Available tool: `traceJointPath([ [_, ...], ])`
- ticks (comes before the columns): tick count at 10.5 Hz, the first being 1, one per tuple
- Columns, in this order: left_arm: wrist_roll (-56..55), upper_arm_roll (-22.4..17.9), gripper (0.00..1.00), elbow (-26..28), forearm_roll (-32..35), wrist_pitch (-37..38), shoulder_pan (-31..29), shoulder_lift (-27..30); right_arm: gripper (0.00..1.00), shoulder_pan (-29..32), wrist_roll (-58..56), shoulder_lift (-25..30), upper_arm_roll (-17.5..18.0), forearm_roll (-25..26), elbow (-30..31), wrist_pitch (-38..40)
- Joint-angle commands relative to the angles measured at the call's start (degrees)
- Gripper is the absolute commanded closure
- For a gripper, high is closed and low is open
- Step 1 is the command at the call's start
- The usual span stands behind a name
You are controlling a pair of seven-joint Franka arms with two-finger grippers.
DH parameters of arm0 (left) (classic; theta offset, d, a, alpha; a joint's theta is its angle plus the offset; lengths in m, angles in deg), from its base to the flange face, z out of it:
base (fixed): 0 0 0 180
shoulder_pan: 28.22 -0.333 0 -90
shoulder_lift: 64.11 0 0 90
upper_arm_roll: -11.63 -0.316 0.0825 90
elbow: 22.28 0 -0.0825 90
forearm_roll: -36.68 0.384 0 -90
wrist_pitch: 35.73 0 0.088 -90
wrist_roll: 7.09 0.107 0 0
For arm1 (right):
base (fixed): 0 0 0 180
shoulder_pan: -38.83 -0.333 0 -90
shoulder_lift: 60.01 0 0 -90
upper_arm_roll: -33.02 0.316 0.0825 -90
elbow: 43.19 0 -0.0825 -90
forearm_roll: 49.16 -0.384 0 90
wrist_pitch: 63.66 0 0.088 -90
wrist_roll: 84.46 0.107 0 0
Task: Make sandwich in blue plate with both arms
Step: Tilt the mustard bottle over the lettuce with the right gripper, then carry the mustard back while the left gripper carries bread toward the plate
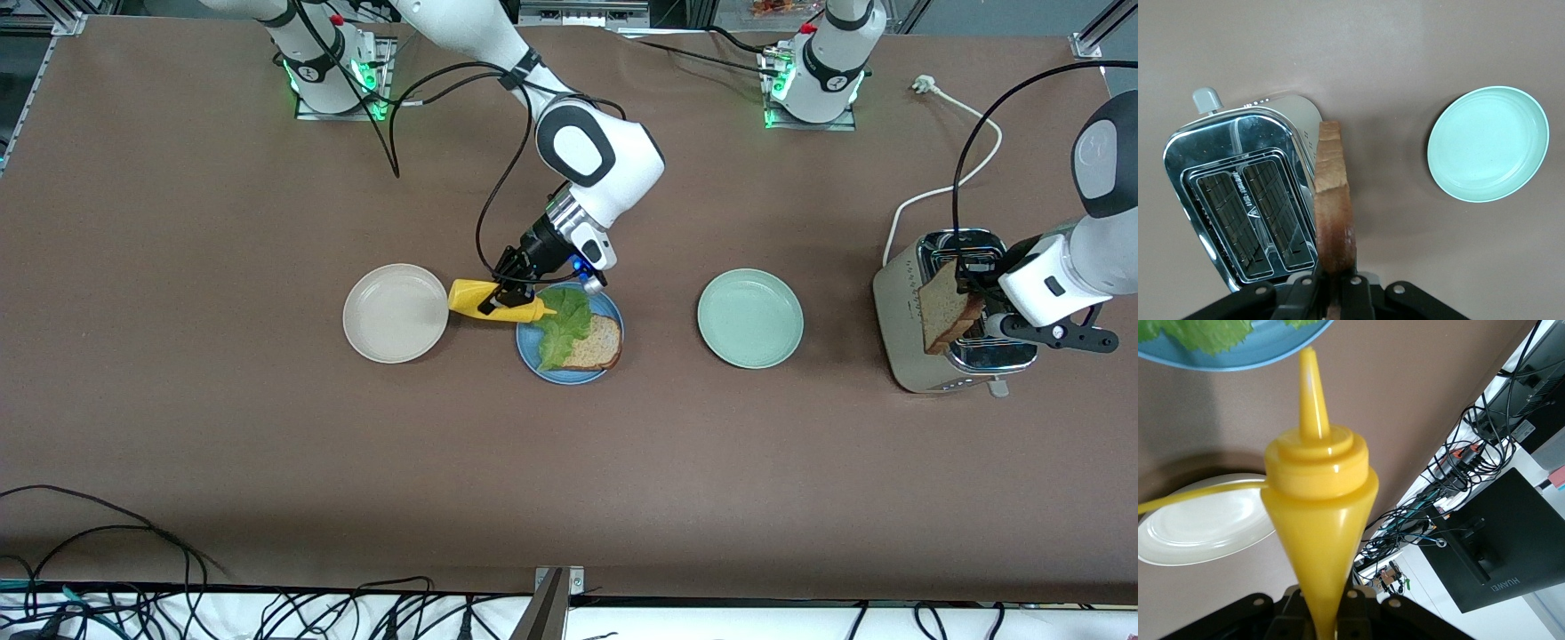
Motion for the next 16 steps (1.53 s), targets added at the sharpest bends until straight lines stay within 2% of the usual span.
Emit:
traceJointPath([
  [1,1.0,0.1,1.00,-0.3,1.6,0.6,-0.1,0.5,0.91,-0.9,-0.7,-0.9,-0.4,1.4,-1.7,1.8],
  [4,1.1,0.2,1.00,-0.4,1.6,0.6,-0.1,0.4,0.91,-0.7,-0.5,-0.2,-0.4,0.2,-2.0,1.9],
  [5,1.0,0.2,1.00,-0.4,1.6,0.6,0.0,0.4,0.91,-0.5,-0.7,0.8,-0.7,-3.3,-2.2,1.8],
  [9,1.0,0.2,1.00,-0.4,1.6,0.6,-0.1,0.4,0.92,4.5,-0.9,5.7,-0.7,-19.6,-4.0,1.0],
  [11,1.1,0.1,1.00,-0.4,1.6,0.6,-0.1,0.4,0.92,9.3,-2.0,8.5,-0.7,-28.5,-4.1,0.3],
  [14,0.8,0.2,1.00,-0.3,0.8,0.6,0.0,0.4,0.92,21.1,-14.0,11.8,-0.6,-47.9,-4.0,0.0],
  [16,0.7,0.3,1.00,-0.3,-0.3,0.6,0.1,0.3,0.92,28.0,-23.7,12.6,-0.6,-57.3,-4.1,-0.1],
])
